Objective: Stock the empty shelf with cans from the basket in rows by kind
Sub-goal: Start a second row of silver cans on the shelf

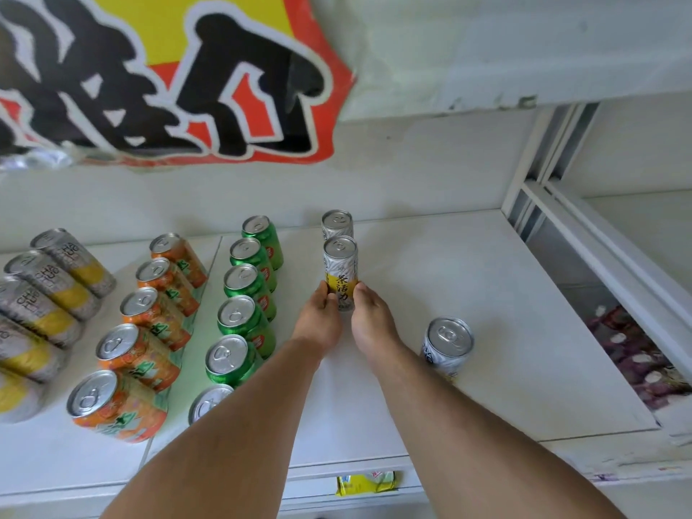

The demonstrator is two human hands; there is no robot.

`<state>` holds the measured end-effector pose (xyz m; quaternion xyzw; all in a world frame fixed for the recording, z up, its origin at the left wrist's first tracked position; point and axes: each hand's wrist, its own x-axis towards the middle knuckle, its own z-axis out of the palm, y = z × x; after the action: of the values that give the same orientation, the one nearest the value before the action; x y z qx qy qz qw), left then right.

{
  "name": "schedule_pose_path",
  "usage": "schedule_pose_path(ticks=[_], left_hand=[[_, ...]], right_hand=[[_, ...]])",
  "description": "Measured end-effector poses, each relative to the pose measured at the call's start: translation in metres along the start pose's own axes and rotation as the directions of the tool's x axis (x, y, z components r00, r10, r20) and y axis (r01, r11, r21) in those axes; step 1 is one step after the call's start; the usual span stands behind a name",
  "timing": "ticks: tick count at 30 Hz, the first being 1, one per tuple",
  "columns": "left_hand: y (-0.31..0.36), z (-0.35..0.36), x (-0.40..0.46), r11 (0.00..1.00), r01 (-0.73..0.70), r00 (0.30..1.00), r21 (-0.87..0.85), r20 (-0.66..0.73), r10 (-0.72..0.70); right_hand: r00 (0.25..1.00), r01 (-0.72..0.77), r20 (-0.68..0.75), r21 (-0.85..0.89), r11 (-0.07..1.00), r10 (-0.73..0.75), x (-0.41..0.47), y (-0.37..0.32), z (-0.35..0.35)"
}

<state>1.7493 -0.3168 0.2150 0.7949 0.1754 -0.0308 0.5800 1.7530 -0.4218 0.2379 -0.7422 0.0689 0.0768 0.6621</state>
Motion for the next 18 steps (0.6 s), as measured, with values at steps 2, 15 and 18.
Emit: schedule_pose_path(ticks=[2, 15, 18], left_hand=[[0.002, -0.001, 0.002, 1.0, -0.009, 1.0, 0.006, -0.002, 0.009], [0.003, 0.003, 0.006, 0.999, -0.031, 0.999, 0.005, -0.01, 0.032], [0.008, 0.002, -0.004, 1.0, -0.009, 1.0, 0.005, -0.03, 0.009]], right_hand=[[1.0, -0.003, -0.006, 0.01, 1.0, 0.003, 0.001, -0.001, 0.001], [1.0, -0.006, 0.004, 0.035, 0.999, 0.005, 0.007, -0.008, 0.001], [0.999, -0.039, 0.004, 0.038, 0.999, 0.039, -0.002, -0.013, -0.002]])
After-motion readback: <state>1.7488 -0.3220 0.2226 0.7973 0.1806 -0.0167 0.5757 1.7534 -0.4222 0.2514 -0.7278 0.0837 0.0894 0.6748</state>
